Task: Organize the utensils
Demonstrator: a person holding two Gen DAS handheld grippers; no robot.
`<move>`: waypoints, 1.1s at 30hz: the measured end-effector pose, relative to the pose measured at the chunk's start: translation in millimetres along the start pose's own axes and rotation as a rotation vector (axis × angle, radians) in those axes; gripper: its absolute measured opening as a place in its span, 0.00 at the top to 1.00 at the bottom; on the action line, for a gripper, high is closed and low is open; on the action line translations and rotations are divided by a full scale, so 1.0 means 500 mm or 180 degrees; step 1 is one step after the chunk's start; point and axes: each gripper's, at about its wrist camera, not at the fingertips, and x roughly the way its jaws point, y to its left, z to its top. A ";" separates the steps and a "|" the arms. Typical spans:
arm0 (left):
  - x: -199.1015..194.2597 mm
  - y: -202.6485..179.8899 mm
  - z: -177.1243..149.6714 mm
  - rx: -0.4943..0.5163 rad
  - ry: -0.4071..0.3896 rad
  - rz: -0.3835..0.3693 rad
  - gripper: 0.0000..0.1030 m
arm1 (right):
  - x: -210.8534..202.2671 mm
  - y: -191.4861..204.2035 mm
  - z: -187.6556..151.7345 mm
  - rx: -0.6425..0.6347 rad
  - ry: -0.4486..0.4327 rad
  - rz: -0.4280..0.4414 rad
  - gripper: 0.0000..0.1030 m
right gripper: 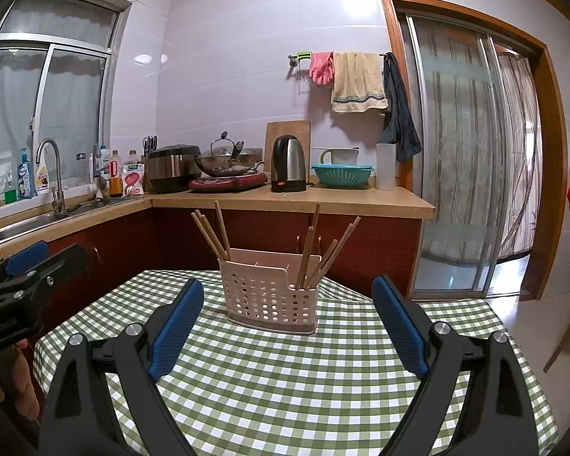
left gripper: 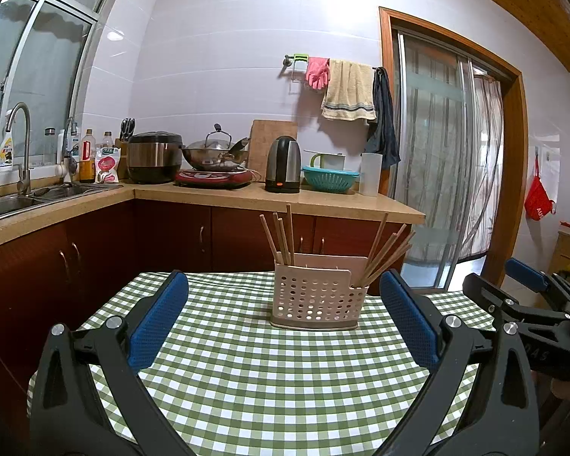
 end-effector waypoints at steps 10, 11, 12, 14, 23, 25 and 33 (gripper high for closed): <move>-0.006 -0.003 0.001 -0.0046 0.0010 -0.0014 0.05 | -0.001 -0.001 0.000 0.0001 -0.0005 -0.0002 0.15; -0.007 -0.004 0.002 -0.0039 0.0005 -0.0013 0.05 | -0.001 -0.001 0.000 0.0002 -0.0007 -0.0003 0.15; -0.007 -0.004 0.002 -0.0035 0.0000 -0.0009 0.05 | -0.002 -0.002 0.000 0.0003 -0.0008 -0.0001 0.15; -0.010 -0.008 0.004 -0.0016 -0.0013 -0.0004 0.04 | -0.001 -0.003 0.000 0.0001 -0.0004 -0.0003 0.15; -0.005 -0.025 0.007 0.0071 -0.0001 0.0083 0.04 | -0.001 -0.003 -0.002 0.0001 0.0002 -0.0001 0.15; -0.003 -0.027 0.007 0.0067 0.0003 0.0037 0.04 | -0.003 -0.003 -0.001 0.0012 0.0005 0.0002 0.15; 0.017 -0.037 -0.005 0.0177 0.0061 0.0064 0.04 | 0.004 -0.012 -0.005 0.0020 0.0054 -0.0009 0.15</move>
